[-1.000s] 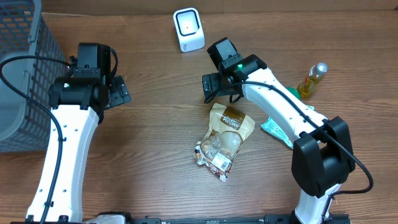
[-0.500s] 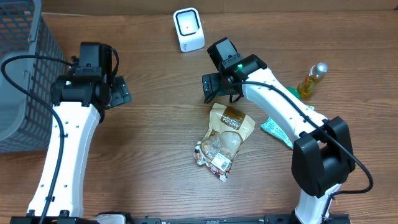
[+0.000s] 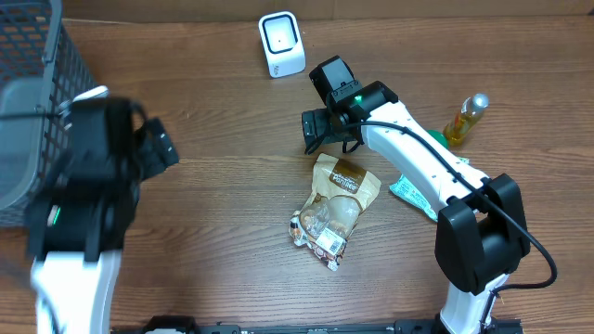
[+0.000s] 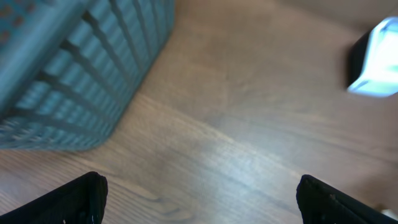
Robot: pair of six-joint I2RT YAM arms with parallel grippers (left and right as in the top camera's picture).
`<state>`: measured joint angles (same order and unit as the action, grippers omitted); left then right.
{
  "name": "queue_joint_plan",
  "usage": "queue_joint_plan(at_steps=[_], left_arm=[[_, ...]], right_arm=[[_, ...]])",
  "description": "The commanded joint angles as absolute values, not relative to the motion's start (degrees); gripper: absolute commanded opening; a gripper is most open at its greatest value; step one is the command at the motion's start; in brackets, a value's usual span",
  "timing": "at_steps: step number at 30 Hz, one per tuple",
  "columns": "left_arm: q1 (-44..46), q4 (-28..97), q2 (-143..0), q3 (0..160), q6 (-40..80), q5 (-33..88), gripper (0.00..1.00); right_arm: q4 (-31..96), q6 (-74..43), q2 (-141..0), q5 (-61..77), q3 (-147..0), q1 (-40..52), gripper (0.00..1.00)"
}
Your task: Scan the item barcode
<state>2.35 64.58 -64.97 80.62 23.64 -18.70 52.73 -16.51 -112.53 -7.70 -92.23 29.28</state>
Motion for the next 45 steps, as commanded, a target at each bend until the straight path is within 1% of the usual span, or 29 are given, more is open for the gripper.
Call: queue_joint_plan(at_steps=[1, 6, 12, 16, 22, 31, 34, 38, 45], left_arm=[[2.3, 64.5, -58.4, 81.1, 24.3, -19.5, 0.99], [2.3, 64.5, -53.3, 81.1, 24.3, -19.5, 1.0], [2.3, 64.5, -52.4, 80.4, 24.2, -19.5, 0.99], [2.3, 64.5, -50.4, 77.2, 24.3, -19.5, 0.99], [2.3, 64.5, -45.4, 67.3, 24.2, -19.5, 1.0], [2.3, 62.9, -33.6, 48.3, 24.3, -19.5, 1.0], [2.3, 56.9, -28.9, 42.5, 25.8, -19.4, 1.0], [2.3, 44.3, -22.7, 35.4, 27.6, -19.4, 1.0], [2.3, 13.5, -13.0, 25.2, 28.1, -15.0, 1.0]], right_arm=[[52.5, -16.9, -112.3, -8.1, -91.9, 29.1, 1.0], [52.5, -16.9, -112.3, -8.1, -91.9, 29.1, 1.0], [52.5, -16.9, -112.3, -8.1, -91.9, 29.1, 1.0], [52.5, -16.9, -112.3, -8.1, -91.9, 29.1, 1.0], [52.6, -17.0, -112.3, -8.1, -91.9, 29.1, 1.0], [52.5, -17.0, -112.3, -8.1, -91.9, 29.1, 1.0], [52.5, -17.0, -112.3, -8.1, -91.9, 29.1, 1.0], [52.5, -17.0, -112.3, -8.1, -91.9, 29.1, 1.0], [52.5, -16.9, -112.3, -8.1, -91.9, 29.1, 1.0]])
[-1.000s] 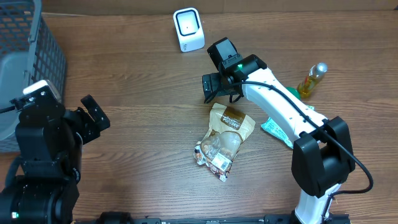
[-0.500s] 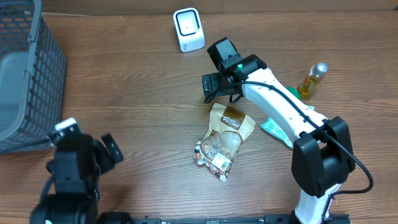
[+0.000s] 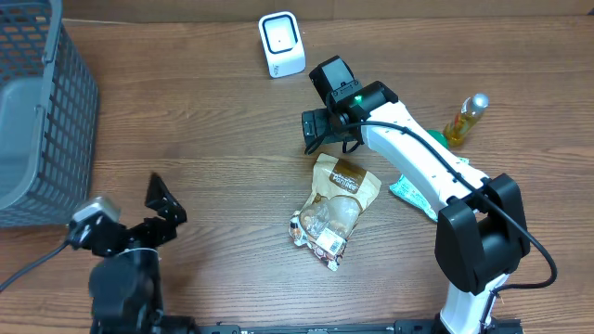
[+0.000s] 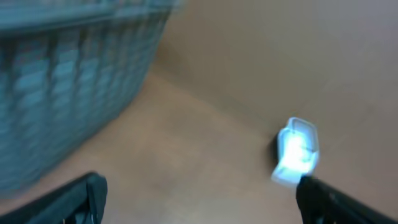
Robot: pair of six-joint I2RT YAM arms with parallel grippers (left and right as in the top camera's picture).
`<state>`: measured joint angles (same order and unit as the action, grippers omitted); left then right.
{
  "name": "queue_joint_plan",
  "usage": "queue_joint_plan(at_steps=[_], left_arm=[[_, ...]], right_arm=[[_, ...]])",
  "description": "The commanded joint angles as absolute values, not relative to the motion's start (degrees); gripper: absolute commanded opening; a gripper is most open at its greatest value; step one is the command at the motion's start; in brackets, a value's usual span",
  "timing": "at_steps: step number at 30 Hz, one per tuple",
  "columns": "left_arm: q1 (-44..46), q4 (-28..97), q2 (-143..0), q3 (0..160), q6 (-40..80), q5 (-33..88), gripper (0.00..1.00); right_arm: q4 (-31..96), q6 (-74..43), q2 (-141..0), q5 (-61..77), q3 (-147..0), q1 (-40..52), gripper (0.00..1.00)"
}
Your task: Scan the item barcode
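Note:
A brown and clear snack bag point(image 3: 336, 209) lies flat on the wooden table, right of centre. The white barcode scanner point(image 3: 281, 44) stands at the far edge; it also shows blurred in the left wrist view as the scanner point(image 4: 297, 149). My right gripper point(image 3: 313, 132) hovers just beyond the bag's top edge, with nothing visibly in it; I cannot tell how its jaws stand. My left gripper point(image 3: 165, 206) sits low near the front left, far from the bag. In its wrist view the left gripper point(image 4: 199, 196) is wide open and empty.
A grey mesh basket point(image 3: 37, 121) fills the left edge, also seen as the basket point(image 4: 68, 93). A yellow oil bottle point(image 3: 467, 119) lies at the right, and a green packet point(image 3: 408, 193) sits partly under the right arm.
My left arm was high and blurred beside the basket; it is now low near the front left edge, its camera facing the scanner. The right arm and the bag have not moved.

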<state>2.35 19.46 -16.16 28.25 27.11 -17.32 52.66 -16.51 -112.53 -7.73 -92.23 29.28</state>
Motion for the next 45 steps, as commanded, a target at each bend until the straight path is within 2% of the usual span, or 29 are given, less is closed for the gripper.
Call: queue_joint_plan(at_steps=[1, 5, 8, 16, 20, 28, 37, 42, 45], left_arm=[[2.3, 8.4, -11.6, 23.5, 28.1, -14.4, 1.0], [2.3, -8.5, -6.7, 17.3, 28.1, -12.4, 1.0], [2.3, -16.4, -3.7, 13.6, 28.1, -11.6, 1.0], [2.3, -28.7, -0.2, 4.6, 28.6, -10.9, 0.99], [2.3, -30.7, -0.2, 0.9, 28.8, -10.8, 1.0], [2.3, -19.1, -0.2, 0.3, 28.9, -10.6, 1.0], [2.3, 3.2, -0.2, 0.3, 28.3, -14.3, 0.99], [2.3, 3.2, -0.2, 0.3, 21.7, -12.5, 0.99], [2.3, 3.2, -0.2, 0.3, 21.6, -12.4, 0.99]], right_arm=[[52.5, -16.9, -112.3, -8.1, -91.9, 29.1, 1.0], [52.5, -17.0, -112.3, -8.1, -91.9, 29.1, 1.0], [52.5, -16.9, -112.3, -8.1, -91.9, 29.1, 1.0], [52.5, -16.9, -112.3, -8.1, -91.9, 29.1, 1.0], [52.5, -16.9, -112.3, -8.1, -91.9, 29.1, 1.0], [52.5, -16.9, -112.3, -8.1, -91.9, 29.1, 1.0], [52.5, -16.9, -112.3, -8.1, -91.9, 29.1, 1.0], [52.5, -16.9, -112.3, -8.1, -91.9, 29.1, 1.0], [52.6, -16.9, -112.3, -8.1, -91.9, 29.1, 1.0]])
